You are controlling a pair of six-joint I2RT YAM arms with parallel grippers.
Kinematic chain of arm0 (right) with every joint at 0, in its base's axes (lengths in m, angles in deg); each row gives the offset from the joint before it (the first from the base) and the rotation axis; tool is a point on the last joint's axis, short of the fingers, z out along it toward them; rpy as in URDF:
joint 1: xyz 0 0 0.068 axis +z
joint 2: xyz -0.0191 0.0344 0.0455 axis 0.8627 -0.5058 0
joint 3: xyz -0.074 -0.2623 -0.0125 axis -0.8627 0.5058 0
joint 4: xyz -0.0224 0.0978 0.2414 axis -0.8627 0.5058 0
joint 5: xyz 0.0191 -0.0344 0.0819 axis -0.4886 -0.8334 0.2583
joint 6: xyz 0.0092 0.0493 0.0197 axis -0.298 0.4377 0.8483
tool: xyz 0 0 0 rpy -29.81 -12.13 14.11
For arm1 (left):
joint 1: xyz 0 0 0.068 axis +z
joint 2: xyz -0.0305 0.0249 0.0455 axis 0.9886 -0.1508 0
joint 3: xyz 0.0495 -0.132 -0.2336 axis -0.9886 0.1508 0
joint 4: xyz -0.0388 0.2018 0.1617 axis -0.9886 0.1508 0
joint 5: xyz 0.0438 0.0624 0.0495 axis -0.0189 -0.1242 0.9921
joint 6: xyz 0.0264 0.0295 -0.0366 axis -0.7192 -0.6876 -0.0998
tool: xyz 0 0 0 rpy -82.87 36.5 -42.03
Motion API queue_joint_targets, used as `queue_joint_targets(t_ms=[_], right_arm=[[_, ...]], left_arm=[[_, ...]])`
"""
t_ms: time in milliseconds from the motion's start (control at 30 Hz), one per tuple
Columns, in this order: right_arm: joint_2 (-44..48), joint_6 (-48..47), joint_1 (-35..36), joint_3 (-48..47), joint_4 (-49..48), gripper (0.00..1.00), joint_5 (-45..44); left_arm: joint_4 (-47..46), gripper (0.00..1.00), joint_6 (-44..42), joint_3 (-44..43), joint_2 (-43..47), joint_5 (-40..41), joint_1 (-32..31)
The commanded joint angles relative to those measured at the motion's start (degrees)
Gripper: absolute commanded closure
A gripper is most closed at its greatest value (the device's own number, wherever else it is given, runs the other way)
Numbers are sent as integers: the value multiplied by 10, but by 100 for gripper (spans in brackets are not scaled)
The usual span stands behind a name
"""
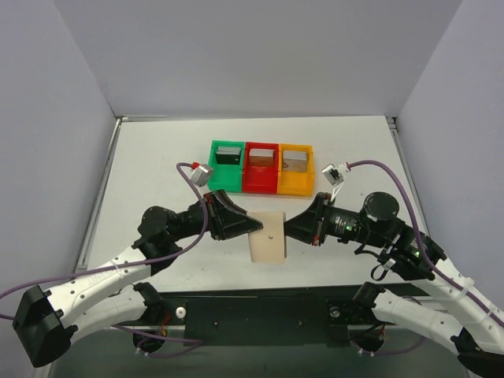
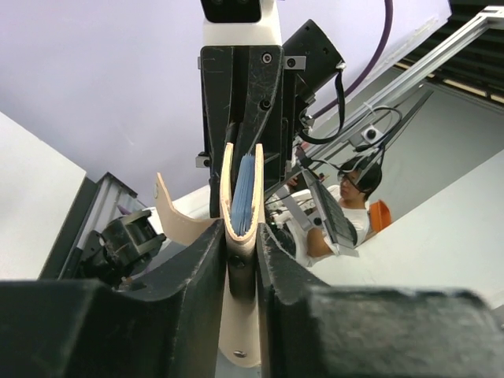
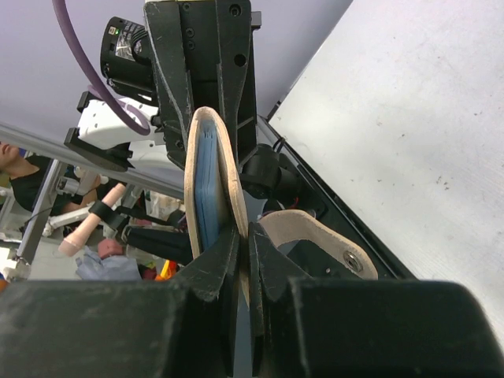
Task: Take the credit cards out of the card holder
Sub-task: Open the card holder.
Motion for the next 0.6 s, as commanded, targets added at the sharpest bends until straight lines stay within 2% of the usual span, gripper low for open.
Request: queue_joint_targets(t_ms=[0, 100, 133, 233, 400, 567], right_arm=[[0, -14, 3, -19, 8, 100, 4], [-5, -39, 3, -59, 65, 100, -16], [-7, -51, 3, -66, 92, 100, -26], [-14, -67, 3, -98, 140, 100, -39], [-24, -79, 2, -122, 162, 100, -46], [-50, -104, 17, -178, 252, 100, -140]], left_arm=[[-9, 58, -8, -19, 9, 9, -6], [23, 43, -22, -17, 24, 15, -5], [35, 30, -23, -17, 28, 18, -4], [44, 27, -27, -11, 39, 22, -3], [41, 26, -23, -4, 38, 16, -4], [87, 26, -43, -7, 42, 20, -5]])
